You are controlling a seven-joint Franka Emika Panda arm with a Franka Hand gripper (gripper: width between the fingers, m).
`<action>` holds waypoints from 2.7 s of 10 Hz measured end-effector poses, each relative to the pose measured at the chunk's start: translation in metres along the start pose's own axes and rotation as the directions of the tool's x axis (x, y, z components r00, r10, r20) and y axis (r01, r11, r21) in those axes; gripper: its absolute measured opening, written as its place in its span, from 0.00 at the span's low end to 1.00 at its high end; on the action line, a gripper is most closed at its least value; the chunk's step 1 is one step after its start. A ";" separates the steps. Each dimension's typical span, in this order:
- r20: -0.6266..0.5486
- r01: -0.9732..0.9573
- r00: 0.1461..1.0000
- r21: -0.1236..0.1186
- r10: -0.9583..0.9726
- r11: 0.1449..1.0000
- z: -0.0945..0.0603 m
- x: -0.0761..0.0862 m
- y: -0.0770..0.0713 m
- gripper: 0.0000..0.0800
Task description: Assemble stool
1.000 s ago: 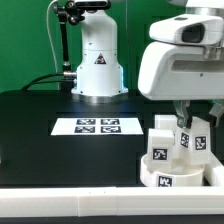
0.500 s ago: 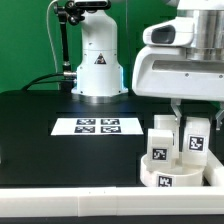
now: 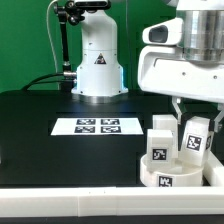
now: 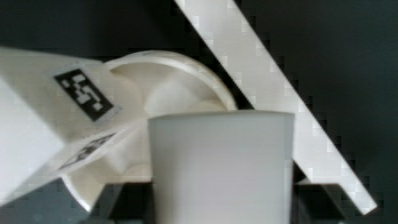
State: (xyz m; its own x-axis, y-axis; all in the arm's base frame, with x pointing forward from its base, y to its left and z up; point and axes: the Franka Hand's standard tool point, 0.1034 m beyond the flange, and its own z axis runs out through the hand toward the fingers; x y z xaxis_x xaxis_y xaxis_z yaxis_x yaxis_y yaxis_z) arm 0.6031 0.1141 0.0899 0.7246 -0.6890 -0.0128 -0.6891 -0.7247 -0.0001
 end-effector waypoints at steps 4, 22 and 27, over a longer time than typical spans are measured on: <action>0.009 -0.247 0.969 0.007 0.247 0.969 0.001 -0.001 0.000 0.42; 0.147 -0.805 0.593 0.074 0.792 0.589 -0.014 0.000 -0.023 0.81; 0.036 -0.386 0.922 0.080 0.385 0.919 -0.017 -0.001 -0.024 0.81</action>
Offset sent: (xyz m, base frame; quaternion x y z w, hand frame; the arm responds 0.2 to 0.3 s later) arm 0.0000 0.0000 0.0000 0.0000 0.0000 0.1296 0.9916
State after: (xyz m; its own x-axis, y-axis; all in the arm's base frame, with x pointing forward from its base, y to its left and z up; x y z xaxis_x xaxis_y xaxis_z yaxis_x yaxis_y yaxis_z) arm 0.6190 0.1316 0.1065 0.4029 -0.9140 -0.0483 -0.9139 -0.3989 -0.0751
